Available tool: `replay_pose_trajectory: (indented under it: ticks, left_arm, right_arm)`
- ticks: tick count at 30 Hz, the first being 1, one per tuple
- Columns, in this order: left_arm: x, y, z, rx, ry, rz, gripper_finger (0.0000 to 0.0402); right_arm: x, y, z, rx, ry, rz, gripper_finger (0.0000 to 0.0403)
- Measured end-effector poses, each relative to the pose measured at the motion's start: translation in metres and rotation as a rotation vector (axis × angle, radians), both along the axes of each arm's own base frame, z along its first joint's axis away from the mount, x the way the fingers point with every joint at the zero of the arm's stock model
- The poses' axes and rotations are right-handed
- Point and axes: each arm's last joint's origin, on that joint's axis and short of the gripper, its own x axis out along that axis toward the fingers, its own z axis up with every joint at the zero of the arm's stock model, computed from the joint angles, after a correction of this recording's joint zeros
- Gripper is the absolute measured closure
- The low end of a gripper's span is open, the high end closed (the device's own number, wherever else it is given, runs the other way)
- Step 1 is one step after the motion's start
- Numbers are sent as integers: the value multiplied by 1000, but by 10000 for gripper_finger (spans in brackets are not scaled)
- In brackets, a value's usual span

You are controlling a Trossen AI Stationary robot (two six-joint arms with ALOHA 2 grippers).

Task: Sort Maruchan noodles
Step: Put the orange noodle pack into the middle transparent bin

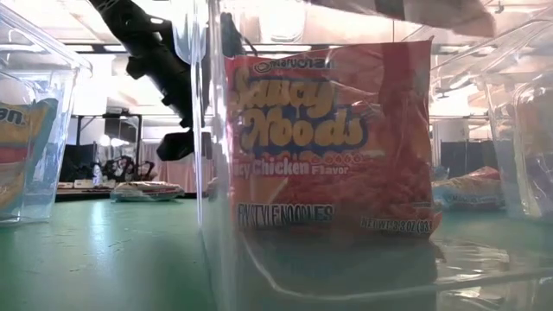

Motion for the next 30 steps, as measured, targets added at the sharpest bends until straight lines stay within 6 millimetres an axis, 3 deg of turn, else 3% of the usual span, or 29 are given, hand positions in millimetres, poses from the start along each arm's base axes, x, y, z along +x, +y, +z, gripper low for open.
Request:
replay_pose_trajectory:
  ticks: [13, 24, 30]
  left_arm:
    - [-3, 0, -3, 21, 48, 13, 271]
    - [-3, 1, -2, 23, 42, 16, 271]
    - [-2, 1, -2, 17, 31, 25, 271]
  right_arm:
    - [8, 7, -17, -60, 167, 129, 298]
    - [9, 8, -21, -74, 155, 203, 298]
    - [14, 11, -34, -104, 172, 248, 297]
